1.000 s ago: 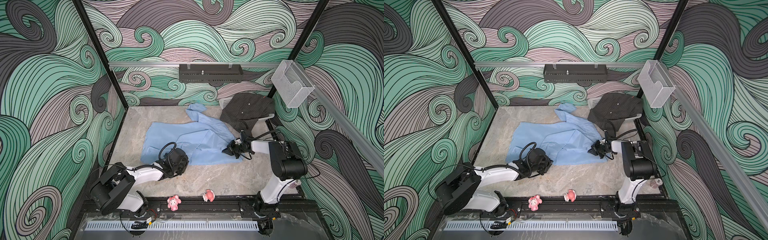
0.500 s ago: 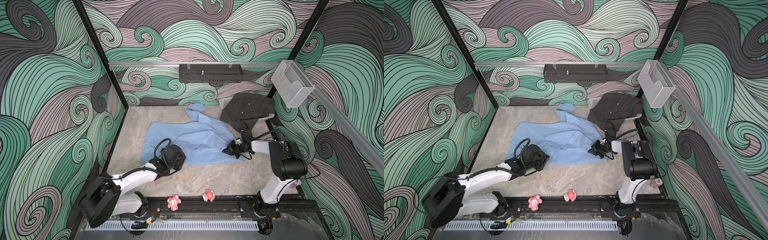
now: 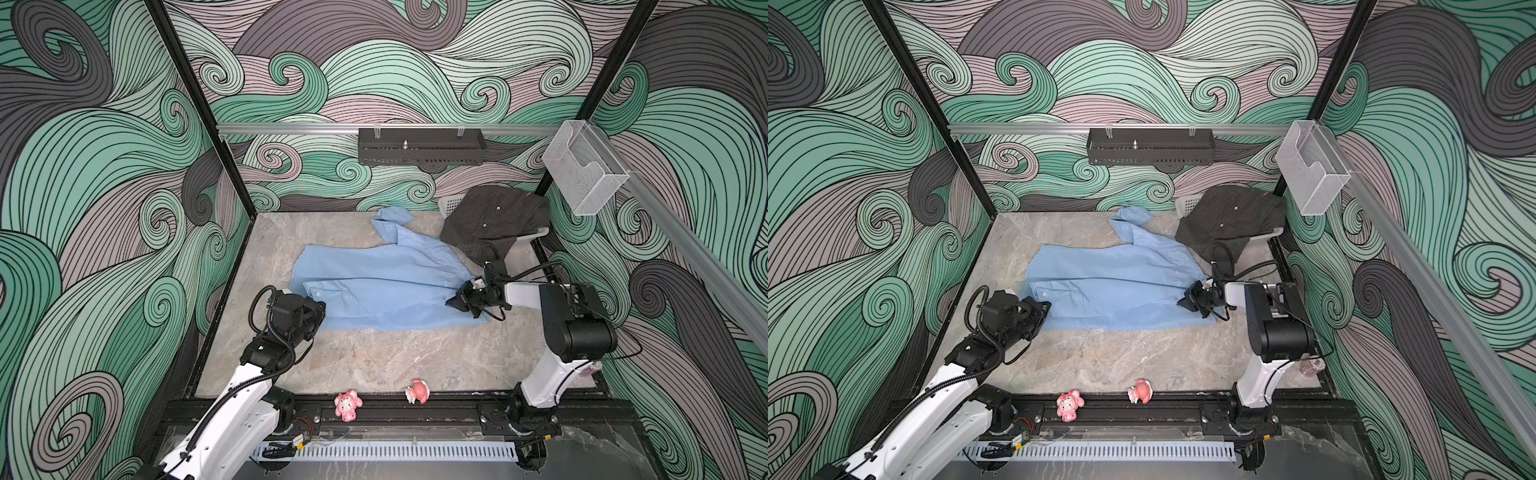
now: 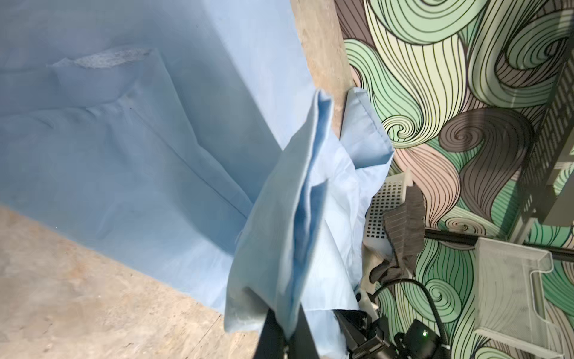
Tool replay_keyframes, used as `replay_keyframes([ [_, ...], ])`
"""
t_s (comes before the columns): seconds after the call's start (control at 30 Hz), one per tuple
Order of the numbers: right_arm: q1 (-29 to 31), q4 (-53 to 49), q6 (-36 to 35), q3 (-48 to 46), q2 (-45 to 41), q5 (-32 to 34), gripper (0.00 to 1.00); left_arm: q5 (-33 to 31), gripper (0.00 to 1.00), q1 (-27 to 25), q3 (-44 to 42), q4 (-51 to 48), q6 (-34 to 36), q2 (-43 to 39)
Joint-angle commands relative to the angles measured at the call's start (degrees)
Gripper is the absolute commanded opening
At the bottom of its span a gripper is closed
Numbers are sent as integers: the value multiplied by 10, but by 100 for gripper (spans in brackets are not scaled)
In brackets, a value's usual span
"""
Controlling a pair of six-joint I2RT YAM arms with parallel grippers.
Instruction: Fold and stack the long sleeve shirts
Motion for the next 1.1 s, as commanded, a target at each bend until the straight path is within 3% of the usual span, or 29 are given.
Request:
replay_keyframes([
  [0.0, -3, -45, -12, -18, -16, 26, 18, 54, 0, 29, 14, 7, 71, -26],
  [0.13, -4, -51, -13, -37, -37, 24, 19, 89, 0, 49, 23, 22, 88, -26],
  [0.3, -4, -47, -6, -68, -76, 23, 7, 122, 0, 59, 41, 57, 92, -2],
  [0.37, -4, -55, -7, -71, -94, 21, 7, 137, 0, 59, 67, 82, 93, 29],
  [0.57, -1, -115, -24, -60, -165, 24, 29, 248, 0, 54, 246, 153, 83, 211],
  [0.7, 9, -158, -31, -61, -216, 30, 30, 275, 0, 31, 379, 194, 70, 297],
  [0.87, 45, -172, -24, -87, -257, 47, 18, 308, 0, 23, 458, 186, 71, 292],
  [0.97, 53, -144, -13, -118, -250, 48, 5, 310, 0, 23, 440, 155, 82, 249],
  [1.07, 52, -115, -11, -131, -223, 52, 1, 299, 0, 24, 373, 156, 85, 204],
])
